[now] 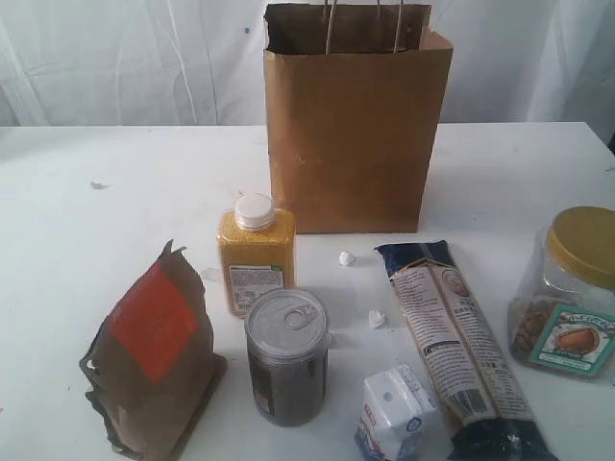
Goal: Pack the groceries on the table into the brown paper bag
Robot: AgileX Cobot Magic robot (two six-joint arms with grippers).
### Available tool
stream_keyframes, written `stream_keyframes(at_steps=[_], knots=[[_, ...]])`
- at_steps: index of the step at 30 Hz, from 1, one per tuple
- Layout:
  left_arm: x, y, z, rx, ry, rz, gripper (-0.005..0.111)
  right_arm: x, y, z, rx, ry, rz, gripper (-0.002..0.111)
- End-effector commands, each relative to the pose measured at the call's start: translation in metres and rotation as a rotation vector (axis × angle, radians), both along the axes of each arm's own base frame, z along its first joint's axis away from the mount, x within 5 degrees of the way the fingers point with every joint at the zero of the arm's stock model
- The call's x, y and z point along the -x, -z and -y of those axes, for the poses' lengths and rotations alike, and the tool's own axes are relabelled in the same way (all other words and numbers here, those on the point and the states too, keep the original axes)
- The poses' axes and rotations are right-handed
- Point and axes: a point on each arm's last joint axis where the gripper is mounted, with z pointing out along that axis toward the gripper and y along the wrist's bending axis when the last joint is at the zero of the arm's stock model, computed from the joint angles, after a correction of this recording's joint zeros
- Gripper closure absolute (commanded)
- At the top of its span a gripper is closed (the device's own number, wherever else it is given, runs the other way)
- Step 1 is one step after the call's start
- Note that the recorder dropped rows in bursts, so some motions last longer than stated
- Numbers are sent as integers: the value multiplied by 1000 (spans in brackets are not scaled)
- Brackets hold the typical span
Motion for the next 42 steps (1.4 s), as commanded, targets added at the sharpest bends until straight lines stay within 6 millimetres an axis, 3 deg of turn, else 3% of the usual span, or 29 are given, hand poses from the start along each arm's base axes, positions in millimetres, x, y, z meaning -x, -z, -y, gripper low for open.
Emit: stream_keyframes(at_steps=[1,19,21,25,27,29,34,36,38,42], knots=[[0,1,0,6,0,3,107,0,1,0,2,-3,4,108],[0,1,0,6,0,3,107,0,1,0,6,-3,4,108],[0,1,0,6,0,3,107,0,1,1,80,-9,7,108],[0,1,0,6,0,3,107,-1,-1,4,400,-41,26,108],[0,1,0,6,0,3,107,-1,-3,4,452,-51,50,108],[0,1,0,6,0,3,107,-2,-8,1,357,-58,111,108],[0,1,0,6,0,3,107,-2,-28,-6,-533,-26,296,108],[0,1,0,6,0,3,107,-2,-32,-5,-746,-13,317,108],[0,1,0,6,0,3,107,-2,-31,-5,-896,-2,300,108],[0,1,0,6,0,3,107,-2,-32,-4,-924,-1,302,108]])
